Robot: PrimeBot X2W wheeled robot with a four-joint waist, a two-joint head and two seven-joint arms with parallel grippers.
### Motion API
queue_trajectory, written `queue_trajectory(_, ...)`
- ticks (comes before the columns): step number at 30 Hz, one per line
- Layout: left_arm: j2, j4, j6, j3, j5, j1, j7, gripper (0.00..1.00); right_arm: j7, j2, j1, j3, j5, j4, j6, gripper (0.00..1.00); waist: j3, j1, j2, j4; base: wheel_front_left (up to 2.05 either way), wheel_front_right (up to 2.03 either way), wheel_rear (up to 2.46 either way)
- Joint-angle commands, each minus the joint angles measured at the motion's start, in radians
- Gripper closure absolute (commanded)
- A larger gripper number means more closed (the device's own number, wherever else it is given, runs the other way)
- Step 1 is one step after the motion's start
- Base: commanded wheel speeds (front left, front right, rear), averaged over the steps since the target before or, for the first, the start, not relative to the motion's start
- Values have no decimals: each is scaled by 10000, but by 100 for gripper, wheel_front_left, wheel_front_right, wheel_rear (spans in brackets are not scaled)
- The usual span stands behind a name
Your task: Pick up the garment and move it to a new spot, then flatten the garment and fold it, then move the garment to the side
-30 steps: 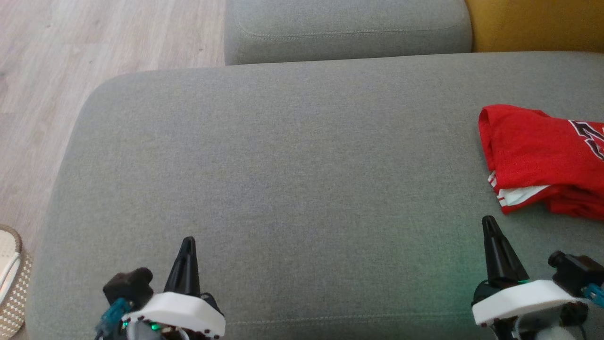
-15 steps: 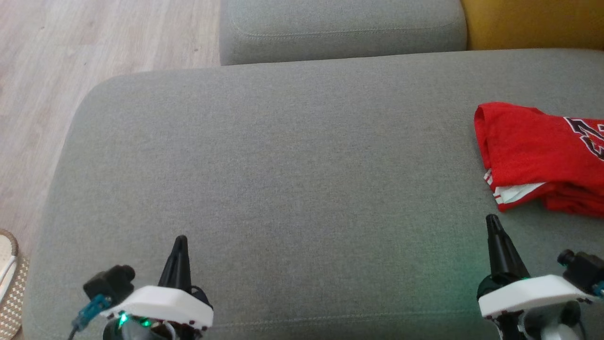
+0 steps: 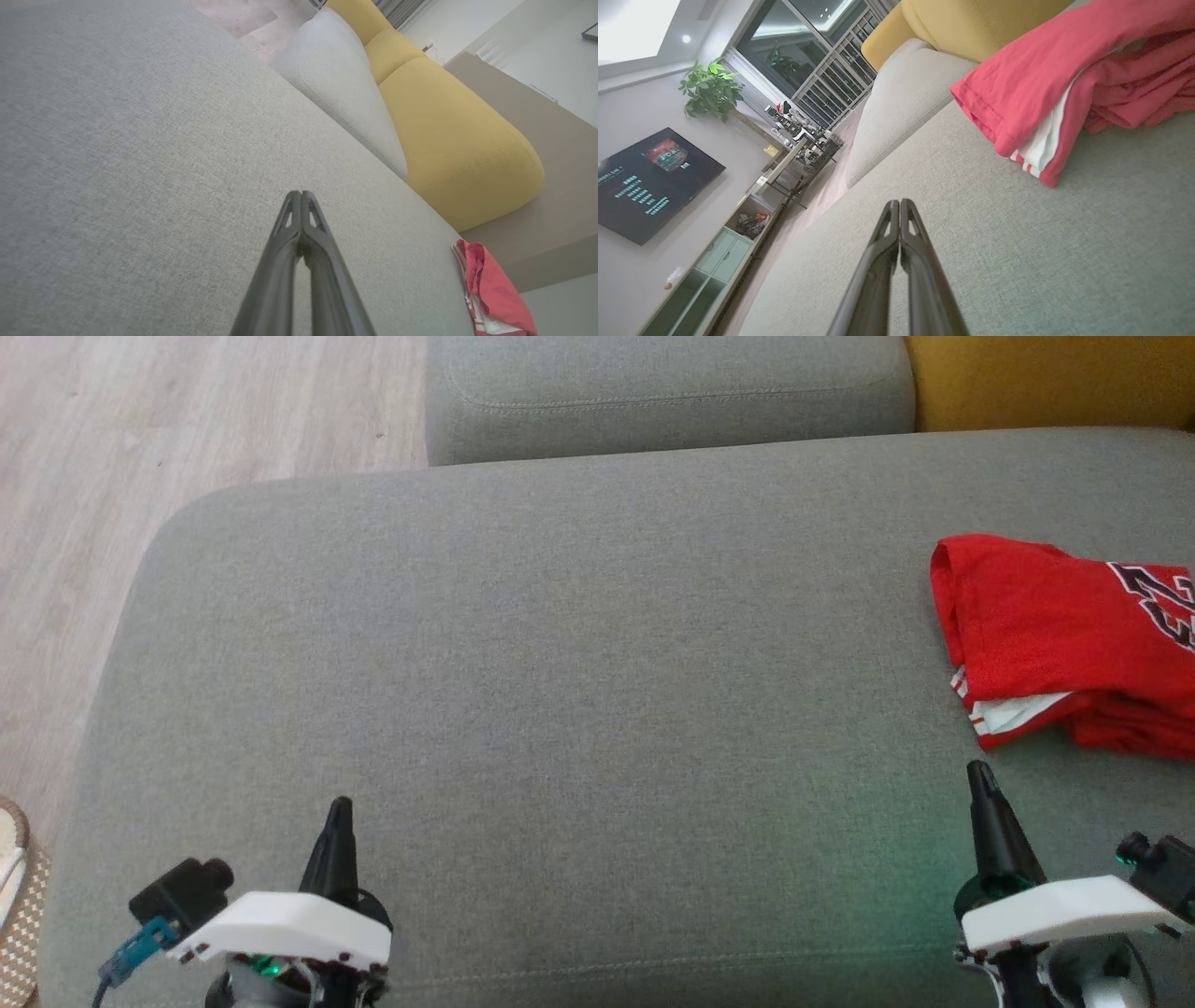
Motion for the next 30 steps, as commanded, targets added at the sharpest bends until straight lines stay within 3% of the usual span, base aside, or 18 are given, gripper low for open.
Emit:
queue_trajectory(1,155,-275,-106,255,-230,-590,35,100,61,-169,-589,33,260,-292,-2,100,1,0,0,-6,0,0,0)
queue_trajectory(30,174,110,-917,1204,-3703,-1004,833,100,899,-193,-978,-88,3723,35,-3,100,28,0,0,-232,0,0,0)
